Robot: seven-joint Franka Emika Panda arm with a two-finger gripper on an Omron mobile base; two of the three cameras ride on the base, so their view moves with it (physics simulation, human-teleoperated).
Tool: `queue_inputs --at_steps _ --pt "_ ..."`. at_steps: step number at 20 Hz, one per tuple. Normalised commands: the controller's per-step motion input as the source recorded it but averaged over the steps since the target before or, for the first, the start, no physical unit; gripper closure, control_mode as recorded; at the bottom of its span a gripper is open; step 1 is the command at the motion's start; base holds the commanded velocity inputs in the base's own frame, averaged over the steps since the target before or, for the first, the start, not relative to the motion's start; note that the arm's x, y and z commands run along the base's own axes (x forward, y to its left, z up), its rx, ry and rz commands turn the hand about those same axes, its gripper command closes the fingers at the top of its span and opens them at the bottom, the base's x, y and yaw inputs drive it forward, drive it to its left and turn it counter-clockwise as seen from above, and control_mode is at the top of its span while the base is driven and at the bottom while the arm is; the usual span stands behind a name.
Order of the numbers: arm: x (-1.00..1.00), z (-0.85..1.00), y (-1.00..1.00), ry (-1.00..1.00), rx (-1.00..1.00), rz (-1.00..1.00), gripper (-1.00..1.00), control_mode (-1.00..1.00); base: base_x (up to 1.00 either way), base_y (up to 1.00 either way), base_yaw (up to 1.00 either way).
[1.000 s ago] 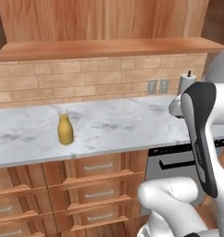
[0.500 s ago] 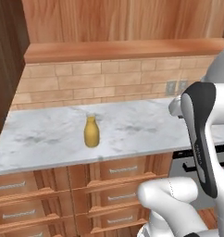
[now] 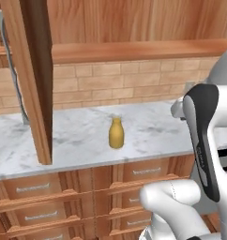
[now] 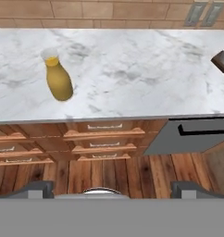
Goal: There is a tray on the dining counter. Grab the cup, mug, and pitcher and place them on the tray. The pitcher may be placed next to the tray if it cannot fit the tray.
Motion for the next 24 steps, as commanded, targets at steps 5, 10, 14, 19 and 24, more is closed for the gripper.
queue_inputs --at_steps 5,10,14,19,24 --pt "0.00 0.00 0.00 0.00 0.00 0.00 -1.00 1.00 0.52 0.29 0.00" --pt "0.00 0.00 0.00 0.00 0.00 0.00 -1.00 1.00 0.43 0.21 0.00" --pt "0.00 0.00 0.00 0.00 0.00 0.00 -1.00 1.00 0.43 0.14 0.00" --pt "0.00 0.00 0.00 0.00 0.00 0.00 -1.00 1.00 0.40 0.08 0.00" --pt "0.00 0.00 0.00 0.00 0.00 0.00 -1.00 1.00 0.06 0.01 0.00"
